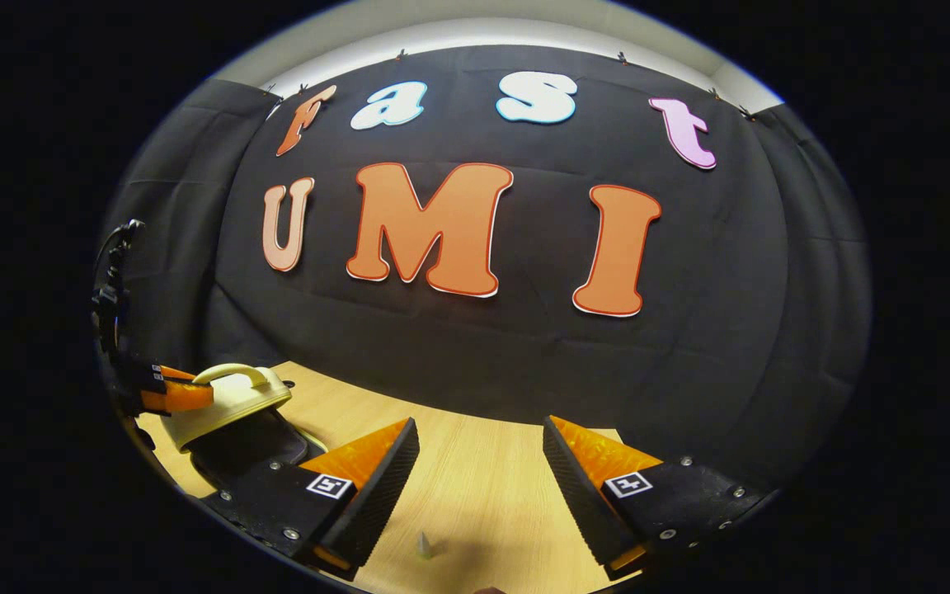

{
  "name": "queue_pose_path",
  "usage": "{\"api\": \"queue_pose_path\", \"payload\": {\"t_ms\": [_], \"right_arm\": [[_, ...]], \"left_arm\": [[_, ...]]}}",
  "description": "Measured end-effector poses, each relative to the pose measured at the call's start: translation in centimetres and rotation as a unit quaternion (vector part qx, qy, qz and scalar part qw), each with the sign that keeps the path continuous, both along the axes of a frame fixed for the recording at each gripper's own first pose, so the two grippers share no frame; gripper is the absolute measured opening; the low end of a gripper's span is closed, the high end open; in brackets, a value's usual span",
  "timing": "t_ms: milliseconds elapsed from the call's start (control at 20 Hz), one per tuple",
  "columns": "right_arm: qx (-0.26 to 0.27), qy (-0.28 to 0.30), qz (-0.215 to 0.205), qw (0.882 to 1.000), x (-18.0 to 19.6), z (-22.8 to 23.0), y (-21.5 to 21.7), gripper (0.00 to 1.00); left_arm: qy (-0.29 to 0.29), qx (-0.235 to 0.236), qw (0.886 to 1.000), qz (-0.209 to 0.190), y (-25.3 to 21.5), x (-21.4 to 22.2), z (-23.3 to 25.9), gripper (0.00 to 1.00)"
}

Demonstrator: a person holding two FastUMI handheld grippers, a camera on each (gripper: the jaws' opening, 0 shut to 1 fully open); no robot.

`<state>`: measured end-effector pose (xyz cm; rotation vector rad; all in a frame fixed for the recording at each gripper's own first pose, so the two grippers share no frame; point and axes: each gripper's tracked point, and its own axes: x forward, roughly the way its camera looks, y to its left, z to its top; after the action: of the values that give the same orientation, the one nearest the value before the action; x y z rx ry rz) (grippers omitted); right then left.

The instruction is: First open the suitcase, pack the skin care products into it, and then close the suitcase.

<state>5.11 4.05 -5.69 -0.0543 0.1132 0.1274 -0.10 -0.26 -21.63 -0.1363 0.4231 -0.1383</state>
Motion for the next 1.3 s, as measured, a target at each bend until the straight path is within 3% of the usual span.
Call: {"api": "queue_pose_path", "payload": {"t_ms": [100, 350, 500, 600, 850, 950, 1100, 1300], "right_arm": [[-0.014, -0.003, -0.006, 1.000, -0.2, 0.8, 1.6, 0.95], [-0.031, -0.005, -0.007, 0.999, -0.8, 1.8, 4.6, 0.95], [-0.024, -0.001, -0.004, 1.000, -0.6, 2.2, 7.0, 0.95], [-0.023, 0.002, -0.005, 1.000, -0.5, 2.3, 8.0, 0.95], [-0.013, 0.022, 0.003, 1.000, 0.1, 1.1, 11.7, 0.95], [-0.014, 0.035, 0.006, 0.999, 0.4, 0.5, 12.7, 0.95], [-0.017, 0.039, 0.005, 0.999, 0.9, 0.7, 13.0, 0.95], [-0.028, 0.046, 0.000, 0.999, 1.4, 0.1, 12.5, 0.95]], "left_arm": [[-0.017, -0.044, 0.999, 0.021, 2.3, -0.5, 0.8, 0.01], [-0.040, -0.101, 0.990, 0.090, 9.6, 0.3, 2.7, 0.00], [-0.042, -0.097, 0.984, 0.146, 18.2, -0.1, 1.8, 0.00], [-0.033, -0.089, 0.982, 0.163, 22.5, -0.6, 0.4, 0.00], [0.039, -0.061, 0.967, 0.244, 33.0, -2.0, -8.1, 0.00], [0.101, -0.065, 0.956, 0.269, 36.7, -3.1, -14.3, 0.00], [0.166, -0.092, 0.936, 0.297, 38.1, -4.1, -20.6, 0.01], [0.206, -0.089, 0.913, 0.340, 40.7, -6.3, -25.5, 0.16]]}}
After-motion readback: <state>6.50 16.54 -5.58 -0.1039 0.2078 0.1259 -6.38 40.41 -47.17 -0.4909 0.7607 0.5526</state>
